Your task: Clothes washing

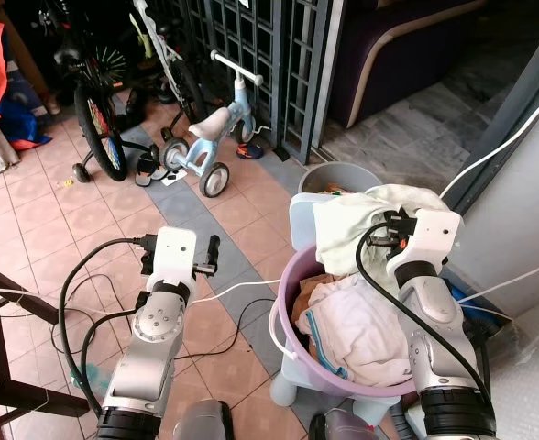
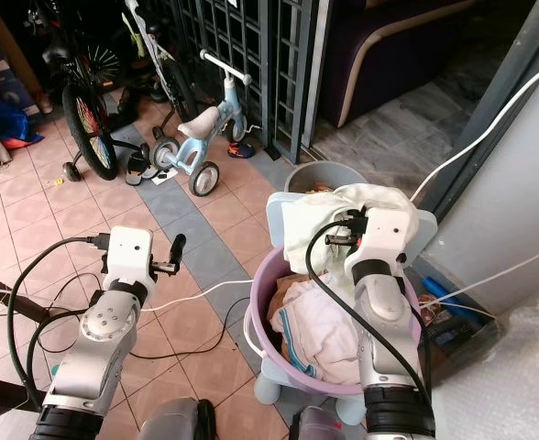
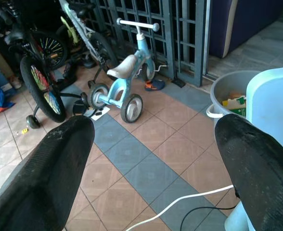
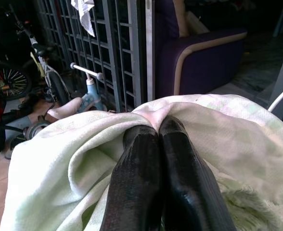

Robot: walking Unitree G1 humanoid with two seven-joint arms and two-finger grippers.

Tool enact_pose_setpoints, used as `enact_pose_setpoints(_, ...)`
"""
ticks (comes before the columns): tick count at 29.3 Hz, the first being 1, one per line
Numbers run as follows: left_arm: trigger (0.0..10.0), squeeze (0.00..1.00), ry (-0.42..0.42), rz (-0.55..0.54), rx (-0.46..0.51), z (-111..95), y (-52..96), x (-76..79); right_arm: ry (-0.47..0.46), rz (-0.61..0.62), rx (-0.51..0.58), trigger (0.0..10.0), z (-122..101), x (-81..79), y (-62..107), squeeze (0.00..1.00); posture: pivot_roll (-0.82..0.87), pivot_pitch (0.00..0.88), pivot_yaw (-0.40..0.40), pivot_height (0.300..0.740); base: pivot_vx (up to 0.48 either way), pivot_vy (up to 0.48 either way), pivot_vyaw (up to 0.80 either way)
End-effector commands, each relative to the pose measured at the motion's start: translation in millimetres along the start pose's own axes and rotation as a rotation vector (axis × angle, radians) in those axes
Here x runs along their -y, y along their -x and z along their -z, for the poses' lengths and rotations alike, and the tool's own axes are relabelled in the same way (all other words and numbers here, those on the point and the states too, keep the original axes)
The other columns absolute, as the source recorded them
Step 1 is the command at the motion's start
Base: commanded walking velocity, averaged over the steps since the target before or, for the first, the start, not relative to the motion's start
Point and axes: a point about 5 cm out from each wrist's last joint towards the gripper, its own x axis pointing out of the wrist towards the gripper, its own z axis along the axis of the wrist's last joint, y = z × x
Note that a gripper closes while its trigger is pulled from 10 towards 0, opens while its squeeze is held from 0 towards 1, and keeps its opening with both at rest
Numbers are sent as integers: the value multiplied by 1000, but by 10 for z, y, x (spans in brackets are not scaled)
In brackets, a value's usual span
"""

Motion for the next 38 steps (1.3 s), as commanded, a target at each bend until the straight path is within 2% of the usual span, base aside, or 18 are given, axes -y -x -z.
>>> enact_pose_setpoints(1, 10000, 0, -4, 1, 8, 1, -25, 5, 7, -11, 48, 0, -94, -22, -36, 0, -9, 0, 55, 740, 0, 0, 0)
enact_pose_setpoints(10, 10000, 0, 6, -1, 17, 41, -29, 6, 23, -43, 63, 0, -122, -139, -74, 0, -1, 0, 47, 740, 0, 0, 0)
enact_pose_setpoints(11, 10000, 0, 7, 0, 20, 43, -33, 11, 25, -46, 65, 431, -126, -148, -79, 0, -2, 0, 47, 740, 0, 0, 0)
enact_pose_setpoints(12, 10000, 0, 7, 0, 21, 44, -34, 12, 25, -47, 66, 431, -127, -150, -80, 0, -2, 0, 47, 740, 0, 0, 0)
enact_pose_setpoints(14, 10000, 0, 8, 1, 23, 43, -38, 15, 26, -47, 66, 1686, -129, -149, -84, 0, -5, 0, 46, 740, 0, 0, 0)
enact_pose_setpoints(15, 10000, 0, 10, 2, 24, 42, -43, 18, 28, -47, 65, 3686, -130, -148, -90, 0, -7, 0, 48, 740, 0, 0, 0)
enact_pose_setpoints(16, 10000, 0, 10, 4, 25, 42, -47, 19, 28, -48, 67, 4314, -136, -150, -94, 0, -8, 0, 47, 740, 0, 0, 0)
enact_pose_setpoints(18, 10000, 0, 11, 5, 26, 41, -52, 21, 28, -50, 69, 4314, -143, -153, -98, 0, -9, 0, 48, 740, 0, 0, 0)
enact_pose_setpoints(19, 10000, 0, 12, 6, 27, 40, -56, 23, 30, -52, 71, 6667, -150, -157, -101, 0, -11, 0, 48, 740, 0, 0, 0)
enact_pose_setpoints(20, 10000, 0, 13, 7, 28, 40, -59, 23, 33, -52, 71, 10000, -152, -157, -104, 0, -11, 0, 48, 740, 0, 0, 0)
enact_pose_setpoints(38, 10000, 0, 22, -1, 33, 53, -50, 22, 56, -73, 62, 10000, -135, -226, -128, 0, 2, 0, 38, 740, -279, -277, 0)
